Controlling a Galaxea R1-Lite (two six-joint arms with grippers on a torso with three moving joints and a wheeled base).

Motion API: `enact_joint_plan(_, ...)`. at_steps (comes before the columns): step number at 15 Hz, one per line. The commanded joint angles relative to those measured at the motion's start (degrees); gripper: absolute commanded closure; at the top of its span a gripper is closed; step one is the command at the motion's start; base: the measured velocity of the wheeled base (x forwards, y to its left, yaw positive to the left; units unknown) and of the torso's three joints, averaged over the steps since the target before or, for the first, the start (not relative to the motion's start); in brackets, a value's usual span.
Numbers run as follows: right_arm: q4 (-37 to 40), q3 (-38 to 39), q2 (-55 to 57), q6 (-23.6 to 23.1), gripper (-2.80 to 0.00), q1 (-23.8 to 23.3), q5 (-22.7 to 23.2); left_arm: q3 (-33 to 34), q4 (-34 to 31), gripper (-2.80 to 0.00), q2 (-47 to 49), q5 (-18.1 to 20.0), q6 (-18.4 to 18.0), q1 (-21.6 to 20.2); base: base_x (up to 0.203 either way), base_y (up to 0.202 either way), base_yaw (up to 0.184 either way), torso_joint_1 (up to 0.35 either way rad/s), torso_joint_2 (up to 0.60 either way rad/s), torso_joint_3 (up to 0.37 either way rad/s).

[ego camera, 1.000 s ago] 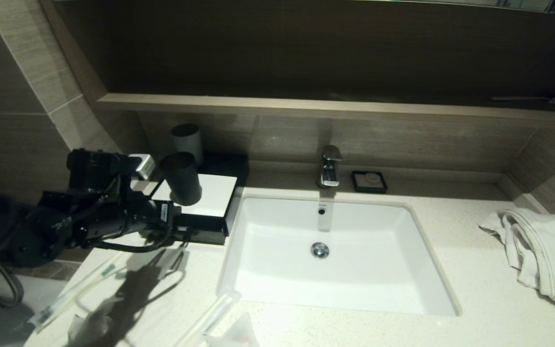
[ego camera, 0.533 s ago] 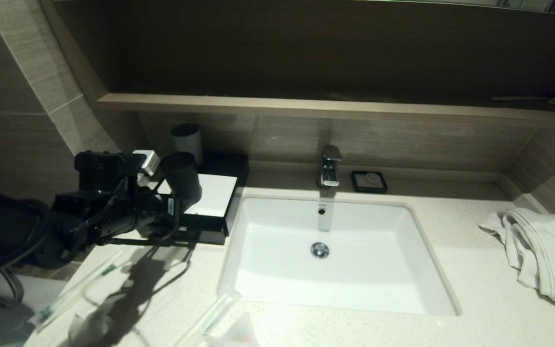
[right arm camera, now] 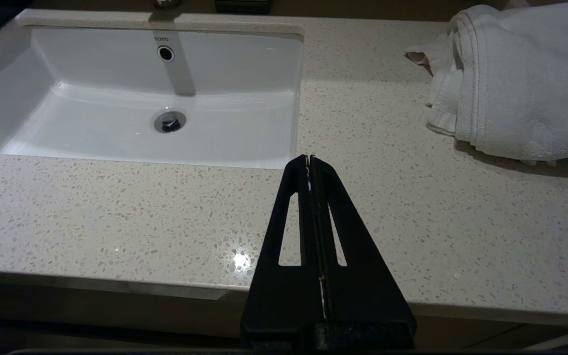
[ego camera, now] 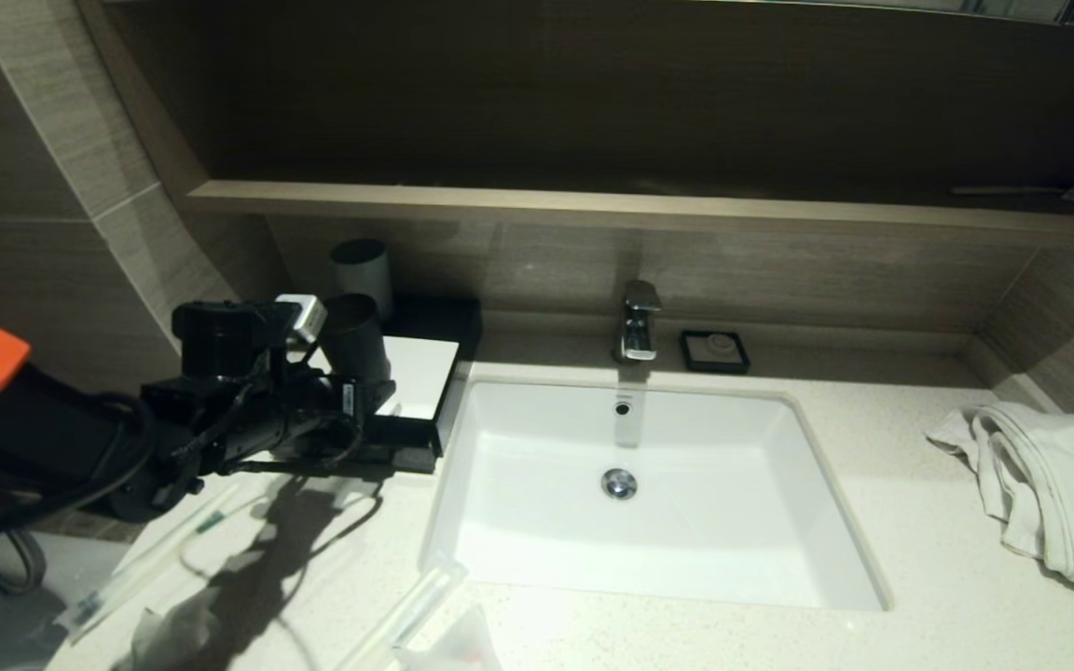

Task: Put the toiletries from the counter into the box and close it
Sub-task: Pick up the cup

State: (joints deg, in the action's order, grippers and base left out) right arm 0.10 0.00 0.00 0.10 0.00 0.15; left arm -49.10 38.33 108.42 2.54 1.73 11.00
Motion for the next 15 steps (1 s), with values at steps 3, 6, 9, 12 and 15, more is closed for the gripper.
enact_joint_plan(3,0.0,0.0,0.0,0.0,0.0,0.0,0.0,-0.5,0.8,-2.8,0.7,-0.2,0.0,0.0,0.0,0.0,0.0,0.0,0.0,0.0)
enact_joint_plan(6,0.0,0.0,0.0,0.0,0.0,0.0,0.0,-0.9,0.9,-2.8,1.2,-0.2,0.0,0.0,0.0,0.0,0.0,0.0,0.0,0.0)
enact_joint_plan(9,0.0,0.0,0.0,0.0,0.0,0.0,0.0,-2.4,0.9,-2.8,3.1,-2.1,0.0,0.0,0.0,0.0,0.0,0.0,0.0,0.0)
enact_joint_plan(12,0.0,0.0,0.0,0.0,0.0,0.0,0.0,-3.9,1.0,-2.8,3.7,-2.3,0.1,0.0,0.0,0.0,0.0,0.0,0.0,0.0)
enact_joint_plan(15,0.0,0.0,0.0,0.0,0.0,0.0,0.0,-4.8,1.0,-2.8,4.6,-2.3,0.1,0.0,0.0,0.0,0.0,0.0,0.0,0.0)
